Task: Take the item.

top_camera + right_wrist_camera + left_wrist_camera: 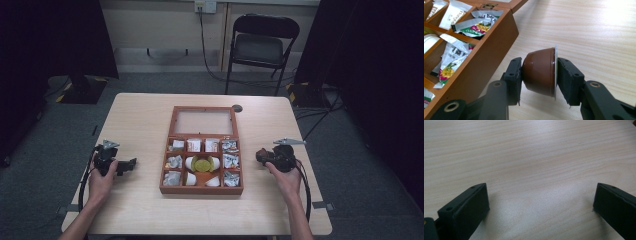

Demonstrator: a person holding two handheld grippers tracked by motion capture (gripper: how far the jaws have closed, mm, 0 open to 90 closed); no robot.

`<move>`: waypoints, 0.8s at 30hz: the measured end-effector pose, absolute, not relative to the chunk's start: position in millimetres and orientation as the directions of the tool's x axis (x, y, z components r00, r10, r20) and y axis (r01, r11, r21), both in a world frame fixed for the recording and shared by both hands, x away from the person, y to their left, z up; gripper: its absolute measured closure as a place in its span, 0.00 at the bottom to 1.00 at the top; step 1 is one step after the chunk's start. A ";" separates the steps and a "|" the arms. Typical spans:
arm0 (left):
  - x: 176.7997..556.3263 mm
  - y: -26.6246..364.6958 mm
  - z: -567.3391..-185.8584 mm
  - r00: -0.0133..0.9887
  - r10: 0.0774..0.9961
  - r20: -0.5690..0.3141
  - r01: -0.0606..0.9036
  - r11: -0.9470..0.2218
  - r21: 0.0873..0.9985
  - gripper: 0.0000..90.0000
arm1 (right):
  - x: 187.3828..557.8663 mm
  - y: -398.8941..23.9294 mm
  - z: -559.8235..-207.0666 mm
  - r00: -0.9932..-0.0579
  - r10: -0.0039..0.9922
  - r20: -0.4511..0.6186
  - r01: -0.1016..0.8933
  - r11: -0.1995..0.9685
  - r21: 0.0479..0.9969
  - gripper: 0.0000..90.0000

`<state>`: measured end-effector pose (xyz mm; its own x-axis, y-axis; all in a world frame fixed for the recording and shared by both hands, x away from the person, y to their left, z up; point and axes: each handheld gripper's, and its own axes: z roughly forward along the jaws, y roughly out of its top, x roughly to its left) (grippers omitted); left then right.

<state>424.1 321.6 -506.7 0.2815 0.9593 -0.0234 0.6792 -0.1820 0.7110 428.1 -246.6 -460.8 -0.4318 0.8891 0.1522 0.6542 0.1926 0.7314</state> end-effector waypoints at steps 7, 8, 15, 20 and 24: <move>424.1 321.6 -506.7 0.282 0.959 -0.023 0.679 -0.182 0.711 0.00 | 430.8 -245.3 -469.2 -0.423 0.897 0.129 0.669 0.214 0.712 0.62; 424.1 321.6 -506.7 0.281 0.959 -0.023 0.679 -0.182 0.711 0.00 | 430.9 -245.3 -470.0 -0.422 0.898 0.126 0.670 0.216 0.711 0.62; 424.1 321.6 -506.7 0.282 0.959 -0.023 0.679 -0.182 0.711 0.00 | 431.7 -245.7 -472.7 -0.416 0.900 0.126 0.670 0.210 0.712 0.61; 424.1 321.6 -506.7 0.282 0.959 -0.023 0.679 -0.182 0.711 0.00 | 432.6 -243.3 -474.5 -0.418 0.899 0.129 0.673 0.211 0.709 0.58; 424.1 321.6 -506.7 0.281 0.959 -0.024 0.679 -0.182 0.711 0.00 | 433.0 -243.6 -474.9 -0.419 0.898 0.136 0.675 0.208 0.708 0.55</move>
<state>424.1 321.6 -506.7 0.2813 0.9593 -0.0235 0.6791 -0.1817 0.7112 433.0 -243.6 -474.9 -0.4193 0.8976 0.1356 0.6746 0.2082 0.7082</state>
